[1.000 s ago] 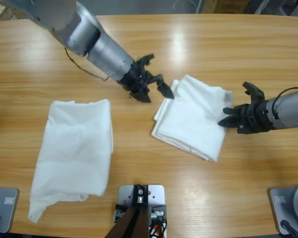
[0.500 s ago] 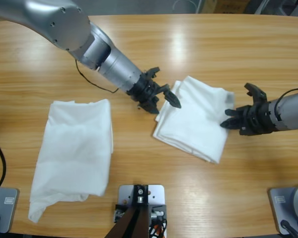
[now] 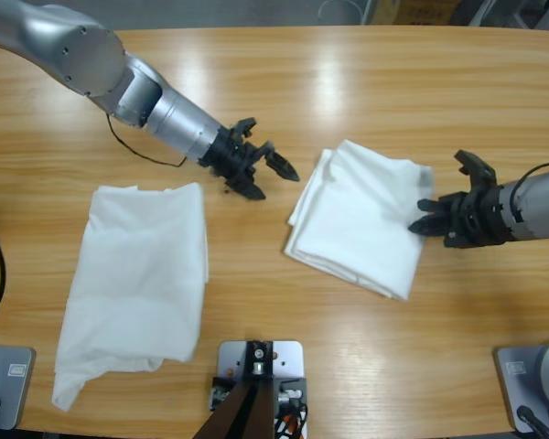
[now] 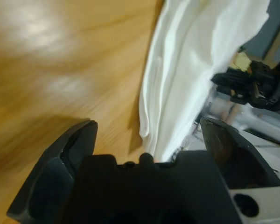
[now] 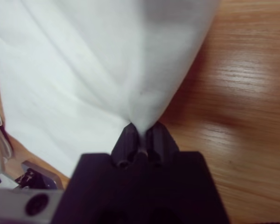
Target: Fold clothes
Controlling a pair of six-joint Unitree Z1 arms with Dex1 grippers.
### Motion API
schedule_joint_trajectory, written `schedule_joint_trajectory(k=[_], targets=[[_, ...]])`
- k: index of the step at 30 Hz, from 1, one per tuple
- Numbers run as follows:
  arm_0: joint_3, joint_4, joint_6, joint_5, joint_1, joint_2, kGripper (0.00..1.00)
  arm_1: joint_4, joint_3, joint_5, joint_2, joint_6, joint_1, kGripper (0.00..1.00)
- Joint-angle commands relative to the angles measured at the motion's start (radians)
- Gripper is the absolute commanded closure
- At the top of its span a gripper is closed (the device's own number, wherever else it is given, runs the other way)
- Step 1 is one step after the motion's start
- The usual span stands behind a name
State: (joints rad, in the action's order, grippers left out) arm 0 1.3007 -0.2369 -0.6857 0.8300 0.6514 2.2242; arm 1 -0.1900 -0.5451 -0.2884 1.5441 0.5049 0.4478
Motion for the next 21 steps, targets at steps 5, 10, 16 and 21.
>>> schedule_joint_trajectory(k=[5,10,16,21], targets=[[0.068,-0.094,0.094,-0.22,0.126,0.014,0.143,-0.028,0.001,0.016,-0.035,-0.012,0.012,1.0],[0.116,-0.104,0.097,-0.231,0.151,0.034,0.182,-0.034,0.001,0.018,-0.04,-0.012,0.012,1.0],[0.134,-0.102,0.132,-0.132,0.118,0.05,0.338,-0.049,0.001,0.028,-0.052,-0.012,0.012,1.0],[0.137,-0.098,0.172,-0.042,0.086,0.064,0.432,-0.049,-0.001,0.034,-0.053,-0.012,0.012,1.0]])
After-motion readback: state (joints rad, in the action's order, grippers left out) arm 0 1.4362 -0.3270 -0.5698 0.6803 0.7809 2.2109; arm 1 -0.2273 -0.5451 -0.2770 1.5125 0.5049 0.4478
